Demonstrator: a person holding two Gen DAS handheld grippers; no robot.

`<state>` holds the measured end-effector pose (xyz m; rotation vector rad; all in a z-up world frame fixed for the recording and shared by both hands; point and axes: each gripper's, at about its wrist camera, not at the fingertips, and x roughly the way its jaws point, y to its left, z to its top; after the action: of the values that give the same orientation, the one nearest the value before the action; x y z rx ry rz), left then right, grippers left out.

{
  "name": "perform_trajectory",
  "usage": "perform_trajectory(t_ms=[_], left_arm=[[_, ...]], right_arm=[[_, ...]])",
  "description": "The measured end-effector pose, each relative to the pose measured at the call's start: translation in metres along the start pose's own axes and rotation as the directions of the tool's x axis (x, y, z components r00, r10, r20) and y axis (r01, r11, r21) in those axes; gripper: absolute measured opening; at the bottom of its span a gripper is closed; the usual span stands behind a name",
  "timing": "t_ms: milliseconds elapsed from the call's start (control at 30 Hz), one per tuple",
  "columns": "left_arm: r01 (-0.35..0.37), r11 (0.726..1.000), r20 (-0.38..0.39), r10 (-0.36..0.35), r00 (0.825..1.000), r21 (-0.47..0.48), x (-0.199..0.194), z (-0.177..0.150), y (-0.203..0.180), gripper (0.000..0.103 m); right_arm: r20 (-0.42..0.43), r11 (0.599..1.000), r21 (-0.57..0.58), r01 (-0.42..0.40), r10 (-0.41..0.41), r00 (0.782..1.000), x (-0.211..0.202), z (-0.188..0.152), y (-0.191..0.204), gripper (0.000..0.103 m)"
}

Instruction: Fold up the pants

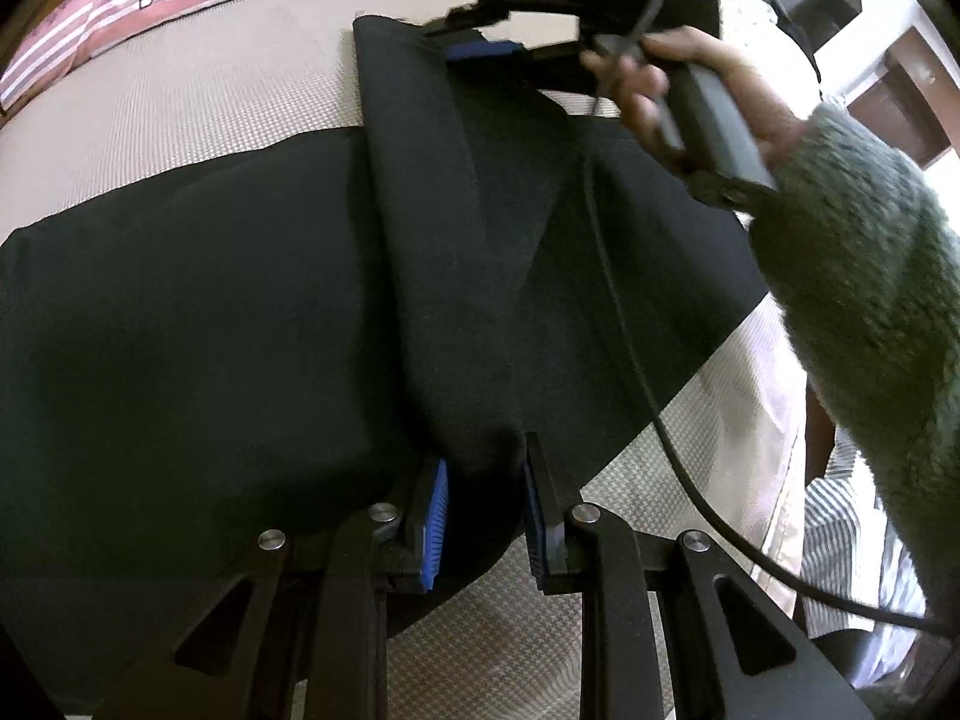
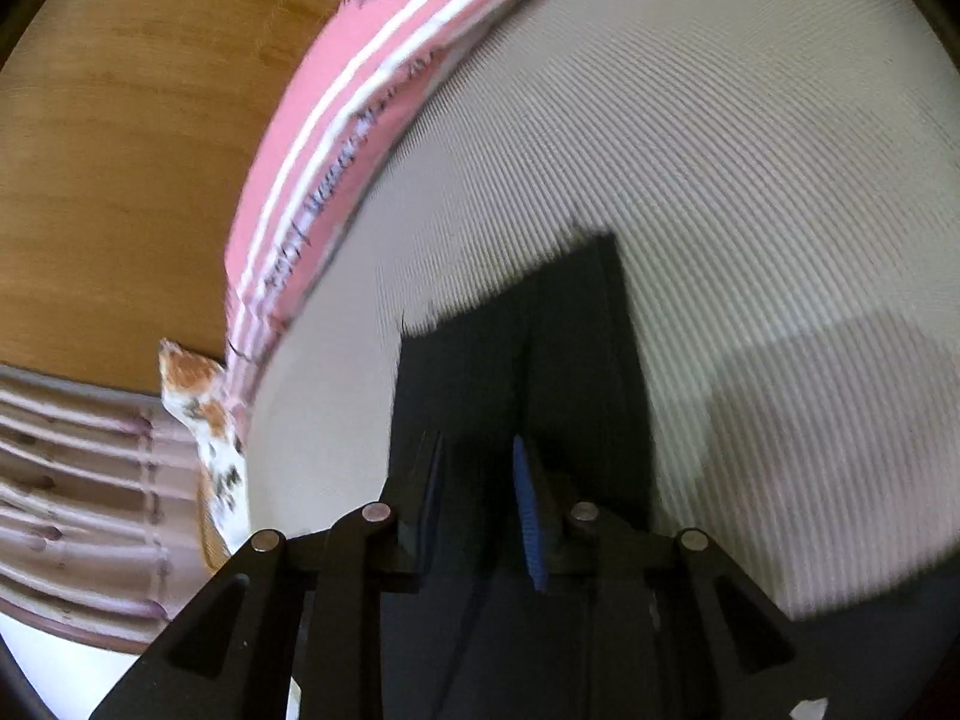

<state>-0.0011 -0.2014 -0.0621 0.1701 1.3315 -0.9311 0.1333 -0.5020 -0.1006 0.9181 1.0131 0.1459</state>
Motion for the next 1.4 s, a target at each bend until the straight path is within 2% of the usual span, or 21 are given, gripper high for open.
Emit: perform_trajectory(t_ms=[233, 400, 467, 600, 633, 733, 833, 933, 1033, 1167, 1233, 1400], left_arm=[[0.005, 1.000, -0.001, -0.005, 1.000, -0.009, 0.001, 0.000, 0.002, 0.023], [0.008, 1.000, -0.001, -0.008, 1.000, -0.011, 0.001, -0.001, 0.002, 0.023], [0.010, 1.000, 0.000, -0.010, 1.000, -0.012, 0.001, -0.001, 0.003, 0.023], [0.011, 1.000, 0.001, -0.011, 1.000, -0.015, 0.000, -0.001, 0.006, 0.023], [0.008, 1.000, 0.000, -0.008, 1.000, -0.014, 0.000, 0.000, 0.006, 0.023], [0.002, 1.000, -0.001, -0.002, 1.000, -0.012, 0.001, -0.001, 0.003, 0.023], [0.000, 1.000, -0.001, 0.000, 1.000, -0.011, 0.000, 0.000, 0.004, 0.023], [-0.009, 1.000, 0.000, 0.009, 1.000, 0.005, -0.001, 0.000, 0.000, 0.023], [-0.006, 1.000, -0.002, 0.006, 1.000, 0.021, 0.001, -0.002, -0.006, 0.023], [-0.030, 0.997, 0.003, 0.030, 1.000, 0.068, 0.002, -0.002, -0.013, 0.023], [-0.025, 0.997, 0.005, 0.025, 1.000, 0.078, 0.001, -0.002, -0.015, 0.023], [-0.054, 0.992, -0.002, 0.055, 0.998, 0.110, 0.007, -0.002, -0.022, 0.023]], right_arm=[[0.026, 1.000, -0.026, -0.008, 0.009, 1.000, 0.012, 0.025, 0.007, 0.023], [-0.007, 0.998, -0.065, -0.021, 0.021, 1.000, 0.016, 0.028, 0.007, 0.024], [-0.042, 0.996, -0.065, -0.059, 0.056, 0.998, 0.017, 0.026, 0.006, 0.023], [-0.085, 0.994, -0.064, -0.087, 0.081, 0.993, 0.023, 0.022, 0.007, 0.015], [-0.080, 0.995, -0.057, -0.084, 0.079, 0.994, 0.023, 0.022, 0.007, 0.010], [-0.050, 0.999, -0.010, -0.050, 0.049, 0.998, 0.018, 0.023, 0.012, 0.006], [0.007, 0.997, 0.004, -0.071, 0.071, 0.997, -0.009, 0.021, 0.019, 0.005], [0.095, 0.997, 0.001, -0.076, 0.076, 0.993, -0.060, 0.013, 0.021, 0.005], [0.174, 0.997, 0.037, -0.068, 0.060, 0.983, -0.113, -0.003, 0.004, 0.005], [0.274, 0.991, 0.134, -0.010, -0.028, 0.961, -0.188, -0.047, -0.039, 0.005], [0.302, 0.982, 0.181, 0.043, -0.098, 0.948, -0.215, -0.071, -0.065, 0.005], [0.271, 0.929, 0.351, 0.115, -0.218, 0.938, -0.233, -0.131, -0.131, 0.005]])
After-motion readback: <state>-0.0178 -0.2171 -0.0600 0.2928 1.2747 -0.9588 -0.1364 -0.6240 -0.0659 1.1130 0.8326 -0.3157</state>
